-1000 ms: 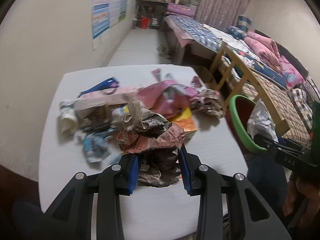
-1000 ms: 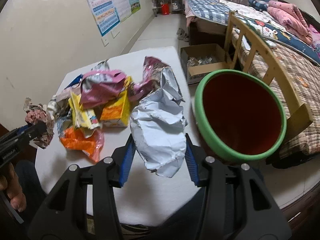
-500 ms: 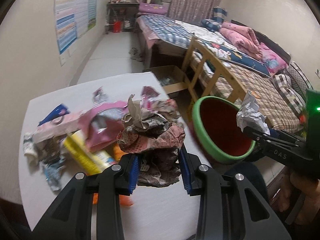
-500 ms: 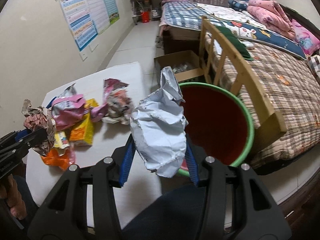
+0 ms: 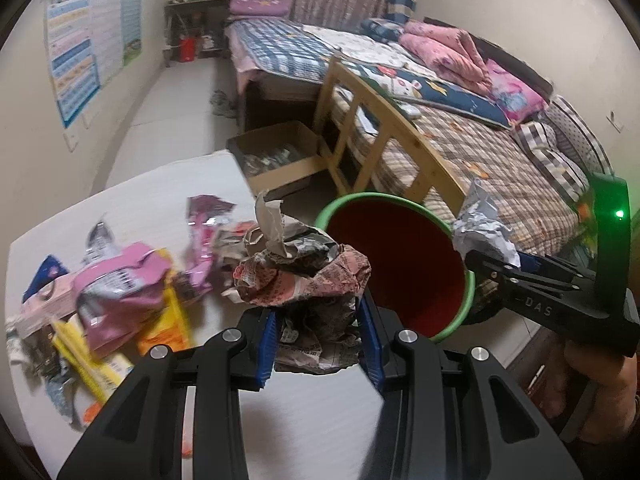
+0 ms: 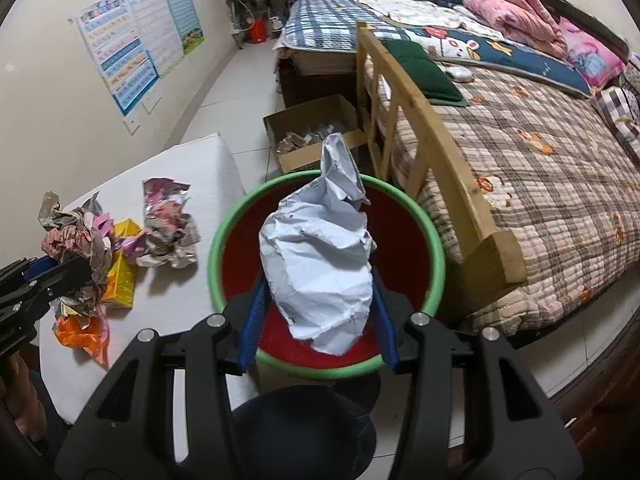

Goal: Collect trash
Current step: 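Carry both held wrappers over the green-rimmed red bin, then open both tools to drop the wrappers into the bin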

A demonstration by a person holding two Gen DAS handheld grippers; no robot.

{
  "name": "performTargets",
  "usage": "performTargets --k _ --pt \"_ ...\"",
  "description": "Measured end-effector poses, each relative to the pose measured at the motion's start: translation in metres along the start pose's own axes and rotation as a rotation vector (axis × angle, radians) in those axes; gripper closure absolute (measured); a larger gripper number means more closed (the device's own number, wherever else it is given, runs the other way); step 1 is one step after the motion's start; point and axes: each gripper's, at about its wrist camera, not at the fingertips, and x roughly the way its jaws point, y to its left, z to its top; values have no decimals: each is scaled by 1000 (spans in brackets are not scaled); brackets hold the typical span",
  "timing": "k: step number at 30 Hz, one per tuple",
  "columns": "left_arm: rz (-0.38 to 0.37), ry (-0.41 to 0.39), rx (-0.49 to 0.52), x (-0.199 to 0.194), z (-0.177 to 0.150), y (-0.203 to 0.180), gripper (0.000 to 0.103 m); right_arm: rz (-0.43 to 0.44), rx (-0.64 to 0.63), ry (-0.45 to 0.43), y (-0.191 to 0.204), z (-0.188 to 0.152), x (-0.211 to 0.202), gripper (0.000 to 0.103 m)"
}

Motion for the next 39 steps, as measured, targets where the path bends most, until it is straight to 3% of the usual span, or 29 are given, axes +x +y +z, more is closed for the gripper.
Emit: performTargets --k 7,21,39 --pt "-38 61 38 31 20 -22 70 9 45 16 -28 3 12 57" --pt "-70 141 115 78 50 -63 69 27 44 47 -44 12 36 57" --pt "-82 238 107 133 52 -61 66 40 16 135 -44 5 75 56"
